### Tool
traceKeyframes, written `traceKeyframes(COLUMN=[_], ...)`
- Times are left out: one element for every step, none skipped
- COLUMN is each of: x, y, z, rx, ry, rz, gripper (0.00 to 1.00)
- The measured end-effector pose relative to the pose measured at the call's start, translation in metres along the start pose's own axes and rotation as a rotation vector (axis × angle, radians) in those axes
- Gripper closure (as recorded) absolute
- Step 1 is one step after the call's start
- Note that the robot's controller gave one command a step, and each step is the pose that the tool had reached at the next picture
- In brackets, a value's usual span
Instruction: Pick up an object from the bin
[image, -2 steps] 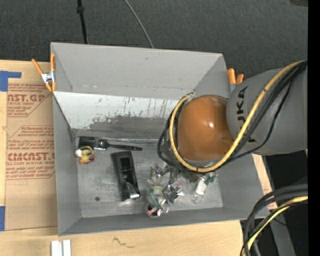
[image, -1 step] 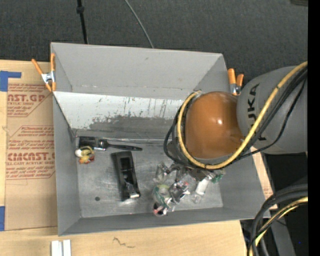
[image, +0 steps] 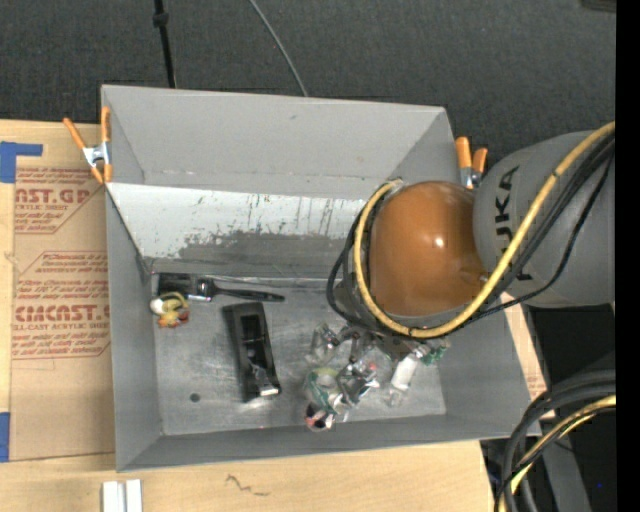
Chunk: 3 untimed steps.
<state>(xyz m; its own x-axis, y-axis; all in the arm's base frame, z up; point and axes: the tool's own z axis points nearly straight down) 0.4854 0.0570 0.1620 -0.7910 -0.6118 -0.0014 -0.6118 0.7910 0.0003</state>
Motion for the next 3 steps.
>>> traceKeyframes(x=[0.002, 0.002, 0.002], y=[-0.016, -0.02, -0.022], z=[-0.052, -0.064, -0.074], rx=[-0.002, -0.001, 0.0], ry=[0.002, 0.001, 0.0], rz=[0.041, 0.047, 0.044], gripper=[1.0, 1.0, 1.0])
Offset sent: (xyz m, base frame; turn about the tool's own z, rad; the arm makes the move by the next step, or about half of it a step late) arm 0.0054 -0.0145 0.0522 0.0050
